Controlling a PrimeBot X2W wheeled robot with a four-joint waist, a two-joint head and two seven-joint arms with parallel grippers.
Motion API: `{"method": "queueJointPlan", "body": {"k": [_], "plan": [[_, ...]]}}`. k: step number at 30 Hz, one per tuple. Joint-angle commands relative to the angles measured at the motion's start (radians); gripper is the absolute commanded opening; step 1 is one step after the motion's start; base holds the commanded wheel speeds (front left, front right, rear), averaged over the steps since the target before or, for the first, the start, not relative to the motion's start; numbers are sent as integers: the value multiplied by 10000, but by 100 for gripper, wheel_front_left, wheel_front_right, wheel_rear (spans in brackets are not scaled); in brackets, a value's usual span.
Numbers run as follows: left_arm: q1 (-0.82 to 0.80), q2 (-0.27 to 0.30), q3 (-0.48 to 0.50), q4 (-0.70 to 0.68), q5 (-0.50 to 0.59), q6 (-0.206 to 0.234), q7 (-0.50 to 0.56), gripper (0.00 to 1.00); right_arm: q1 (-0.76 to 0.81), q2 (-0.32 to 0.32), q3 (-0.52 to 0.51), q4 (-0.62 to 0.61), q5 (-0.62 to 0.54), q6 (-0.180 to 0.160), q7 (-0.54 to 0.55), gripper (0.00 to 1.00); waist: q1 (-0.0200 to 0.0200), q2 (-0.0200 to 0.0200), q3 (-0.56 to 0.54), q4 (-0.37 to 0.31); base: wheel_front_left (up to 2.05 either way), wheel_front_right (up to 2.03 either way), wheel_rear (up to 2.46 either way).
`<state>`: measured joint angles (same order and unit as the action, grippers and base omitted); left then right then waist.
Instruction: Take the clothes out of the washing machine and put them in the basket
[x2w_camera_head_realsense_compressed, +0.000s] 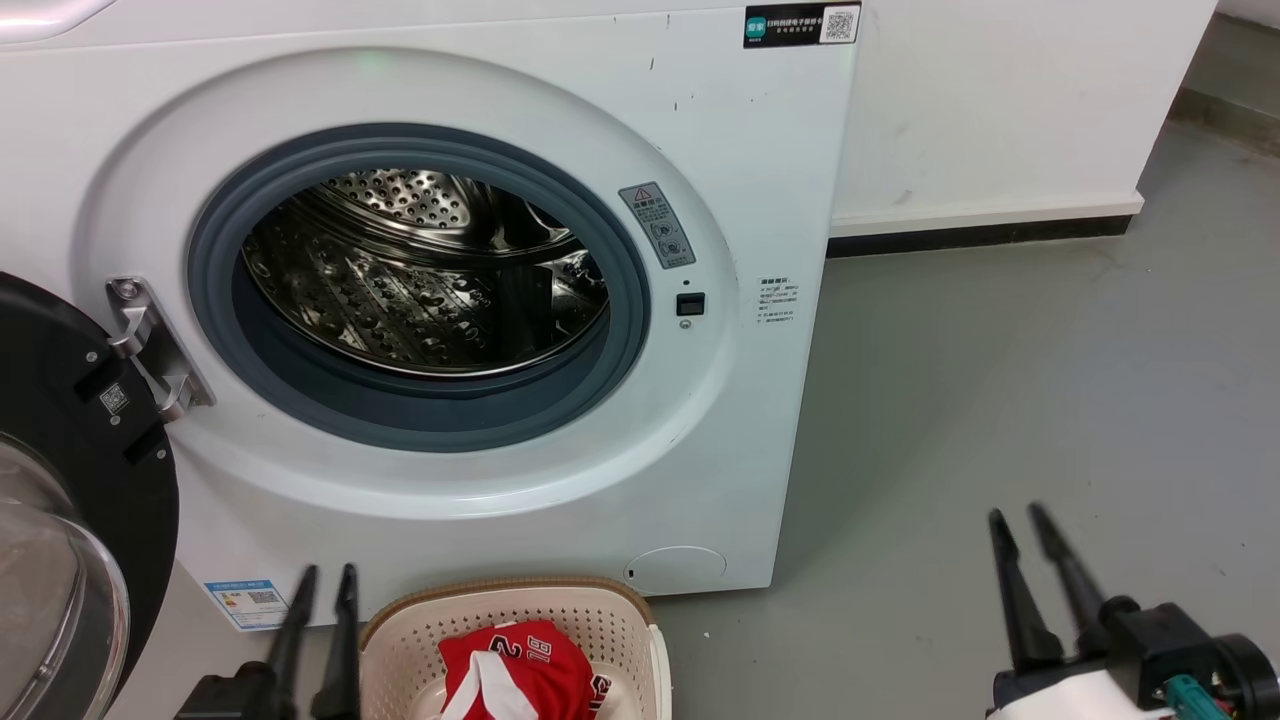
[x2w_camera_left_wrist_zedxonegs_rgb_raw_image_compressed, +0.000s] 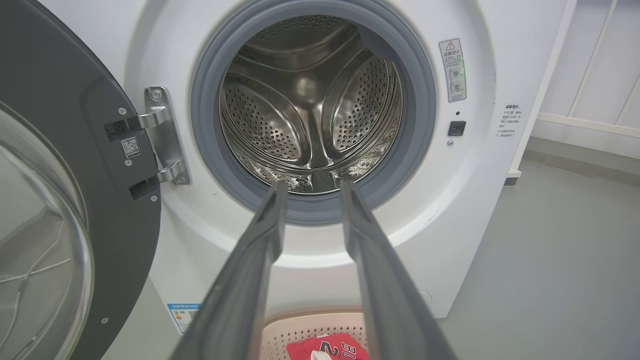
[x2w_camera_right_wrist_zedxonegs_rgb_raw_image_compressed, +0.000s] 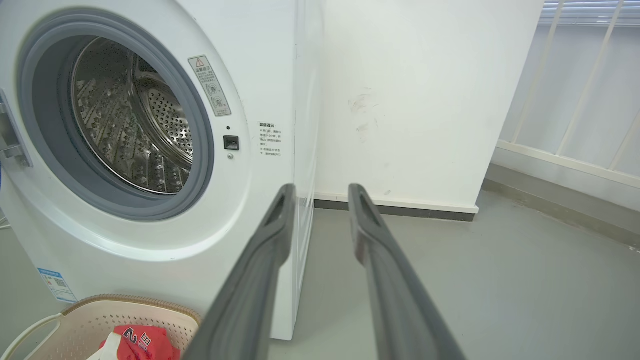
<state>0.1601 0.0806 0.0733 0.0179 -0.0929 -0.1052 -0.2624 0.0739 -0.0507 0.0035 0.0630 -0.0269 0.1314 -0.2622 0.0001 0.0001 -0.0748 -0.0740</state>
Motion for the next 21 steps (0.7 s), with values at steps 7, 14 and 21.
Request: {"method": "queueJointPlan", "body": {"k": [7, 14, 21], "plan": [[-284, -41, 136, 461, -1160, -20, 435, 0, 16, -69, 38, 179, 1374, -1, 209, 0, 0, -1, 36, 33, 0, 0, 0], [-490, -66, 116, 584, -2562, -46, 723, 0, -210, -164, 36, 370, 2971, -1, 471, 0, 0, -1, 80, 74, 0, 0, 0], [-723, -89, 126, 744, -4006, -73, 1041, 0, -414, -238, 19, 529, 4602, -2, 749, 0, 0, -1, 130, 121, 0, 0, 0]]}}
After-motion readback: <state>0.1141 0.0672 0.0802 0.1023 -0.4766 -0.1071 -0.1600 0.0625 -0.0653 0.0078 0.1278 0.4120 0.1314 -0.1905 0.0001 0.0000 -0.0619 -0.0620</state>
